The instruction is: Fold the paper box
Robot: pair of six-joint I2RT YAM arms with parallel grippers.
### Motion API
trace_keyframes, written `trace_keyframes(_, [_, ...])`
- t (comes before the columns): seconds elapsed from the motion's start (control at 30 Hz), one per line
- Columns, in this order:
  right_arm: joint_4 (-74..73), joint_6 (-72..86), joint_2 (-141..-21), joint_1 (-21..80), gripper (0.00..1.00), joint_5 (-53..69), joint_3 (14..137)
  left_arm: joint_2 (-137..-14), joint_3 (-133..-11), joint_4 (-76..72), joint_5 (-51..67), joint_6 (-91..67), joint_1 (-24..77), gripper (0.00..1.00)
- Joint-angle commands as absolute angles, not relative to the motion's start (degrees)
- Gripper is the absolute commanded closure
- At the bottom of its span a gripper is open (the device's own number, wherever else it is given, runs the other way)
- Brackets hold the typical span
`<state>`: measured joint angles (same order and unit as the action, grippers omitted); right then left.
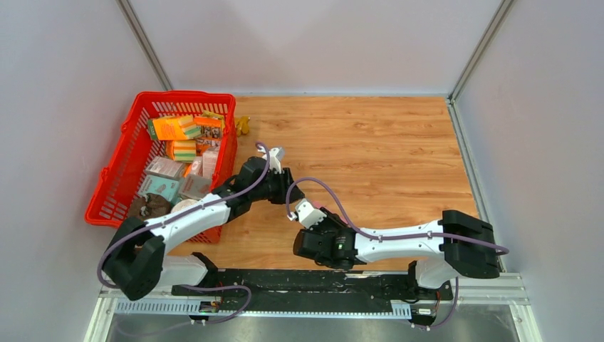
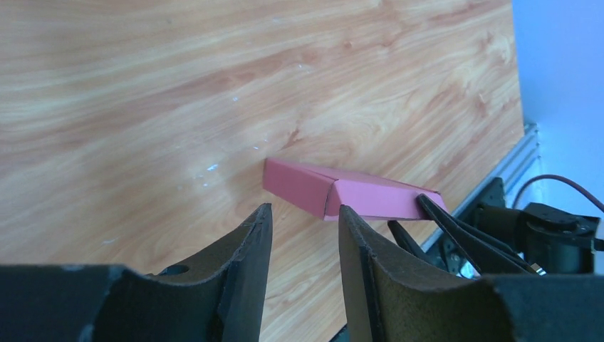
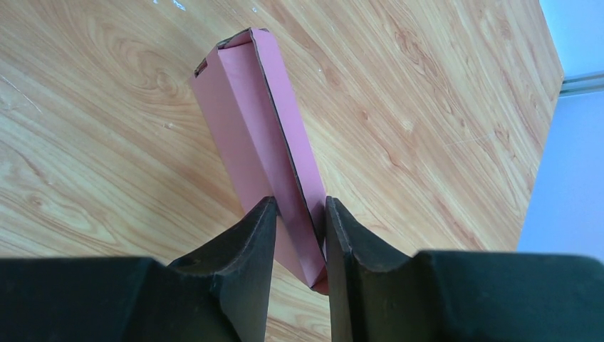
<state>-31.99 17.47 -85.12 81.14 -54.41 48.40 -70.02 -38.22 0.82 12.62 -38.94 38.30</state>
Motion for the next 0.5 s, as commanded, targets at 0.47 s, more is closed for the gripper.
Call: trace_keyframes(0.47, [-28.21,15.91,-81.83,78.84,0.68,-49.75,46.67,-84.99,-39.55,-18.72,24.43,-47.2,37.62,0.49])
